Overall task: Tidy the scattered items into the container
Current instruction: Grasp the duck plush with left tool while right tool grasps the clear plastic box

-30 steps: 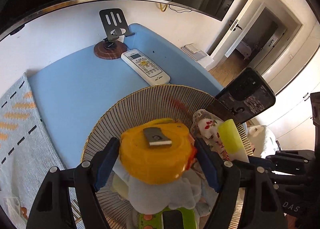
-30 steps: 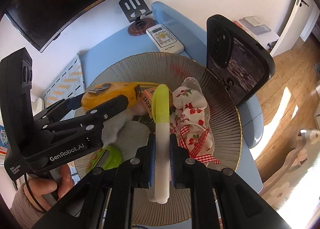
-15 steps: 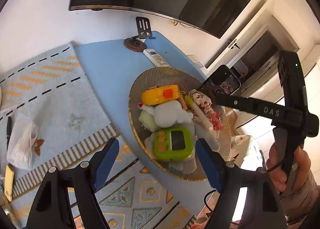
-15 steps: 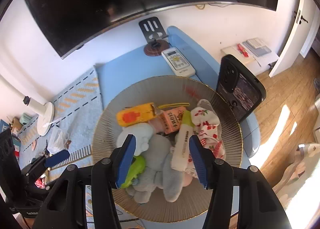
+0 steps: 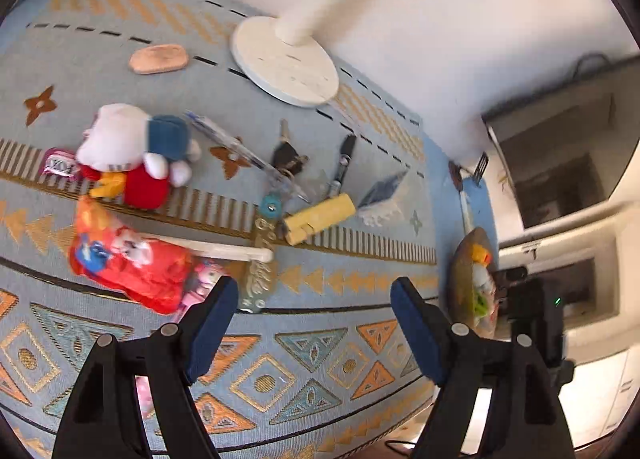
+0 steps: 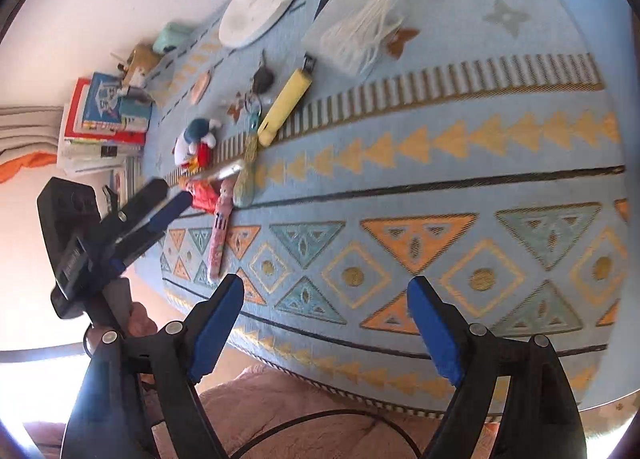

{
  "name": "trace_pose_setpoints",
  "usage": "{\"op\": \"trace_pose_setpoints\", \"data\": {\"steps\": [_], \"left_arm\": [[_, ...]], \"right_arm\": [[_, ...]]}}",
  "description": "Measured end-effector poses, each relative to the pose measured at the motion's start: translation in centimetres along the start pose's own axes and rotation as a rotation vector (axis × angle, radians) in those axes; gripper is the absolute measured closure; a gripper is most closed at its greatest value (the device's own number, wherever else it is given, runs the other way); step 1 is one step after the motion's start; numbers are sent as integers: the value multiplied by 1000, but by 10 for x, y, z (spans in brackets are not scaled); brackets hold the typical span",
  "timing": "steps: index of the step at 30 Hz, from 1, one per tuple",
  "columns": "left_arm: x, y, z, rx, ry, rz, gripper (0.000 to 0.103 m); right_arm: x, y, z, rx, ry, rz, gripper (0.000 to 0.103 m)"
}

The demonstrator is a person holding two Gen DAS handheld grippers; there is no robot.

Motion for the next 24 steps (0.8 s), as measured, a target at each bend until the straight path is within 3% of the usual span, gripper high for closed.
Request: {"op": "trace_pose_setpoints", "data": {"steps": [2, 4, 6, 10, 20, 24], "left_arm": [[17, -18, -26, 13, -65, 33, 26], [23, -33, -37, -38, -131, 44, 26], [16, -43, -37, -113, -167, 22, 26], [-8, -51, -26, -320, -362, 49, 26], [-57, -60, -42, -436, -384, 15, 26], [-59, -58, -37, -470, -320, 32, 36]], "right_arm": [[-18, 2, -21, 34, 30, -23, 19], [-27, -1, -37, 54, 40, -23, 19], [-35, -5, -48, 63, 56, -13, 19], [-46, -13, -61, 55, 63, 7, 19], [-30, -37, -54, -11, 104, 119, 19], [-5, -51, -33, -97, 125, 214, 19]]}}
Point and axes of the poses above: each gripper's, at about its wrist camera, not at the fingertips, and x roughly against the way its jaws point, z to its right, y to its underside, the point moved 2 cm from there along -x, roughly the way its jaws point, and after that the axes turned 4 degrees about z, right-handed, at the moved point
